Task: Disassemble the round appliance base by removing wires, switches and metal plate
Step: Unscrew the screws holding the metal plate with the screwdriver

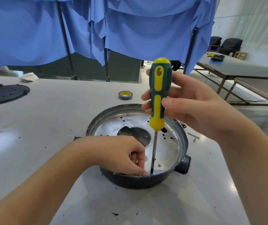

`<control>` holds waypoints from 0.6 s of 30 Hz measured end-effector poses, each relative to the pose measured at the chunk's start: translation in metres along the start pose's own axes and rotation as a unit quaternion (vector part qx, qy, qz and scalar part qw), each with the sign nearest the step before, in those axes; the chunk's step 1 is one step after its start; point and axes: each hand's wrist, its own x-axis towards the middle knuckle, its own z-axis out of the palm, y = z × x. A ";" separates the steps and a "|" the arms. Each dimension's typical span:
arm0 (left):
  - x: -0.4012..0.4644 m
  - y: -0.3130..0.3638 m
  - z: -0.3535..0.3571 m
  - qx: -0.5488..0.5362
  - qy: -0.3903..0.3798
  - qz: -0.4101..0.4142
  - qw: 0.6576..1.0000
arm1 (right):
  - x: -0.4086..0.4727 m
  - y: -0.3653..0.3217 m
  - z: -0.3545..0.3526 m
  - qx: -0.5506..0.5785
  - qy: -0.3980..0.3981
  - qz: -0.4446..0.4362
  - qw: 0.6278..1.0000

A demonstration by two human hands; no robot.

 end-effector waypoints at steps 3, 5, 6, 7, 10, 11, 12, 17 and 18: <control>0.000 -0.001 0.000 0.005 0.003 -0.001 1.000 | 0.002 0.001 0.003 -0.022 0.009 -0.002 1.000; 0.001 -0.001 0.000 0.006 0.005 -0.003 1.000 | 0.003 0.002 0.004 -0.024 0.028 -0.006 0.999; 0.001 -0.002 0.000 0.006 0.005 -0.004 1.000 | 0.004 0.002 0.003 -0.026 0.036 -0.007 0.999; 0.001 -0.002 0.000 0.006 0.004 -0.003 1.000 | 0.003 0.002 0.003 -0.028 0.041 -0.007 0.999; 0.001 -0.002 0.000 0.009 0.000 -0.001 1.000 | 0.002 0.001 -0.001 -0.040 0.058 -0.007 0.998; 0.001 -0.002 0.000 0.009 -0.001 -0.002 1.000 | 0.001 0.000 -0.002 -0.042 0.062 -0.006 0.997; 0.001 -0.002 0.000 0.007 -0.003 -0.002 1.000 | 0.001 -0.001 -0.003 -0.039 0.063 -0.006 0.997; 0.001 -0.002 0.000 0.005 -0.002 -0.003 1.000 | 0.001 -0.001 -0.004 -0.001 0.066 -0.015 0.998; 0.001 -0.002 0.000 0.006 -0.001 -0.004 1.000 | 0.001 -0.002 -0.004 0.007 0.073 -0.019 0.997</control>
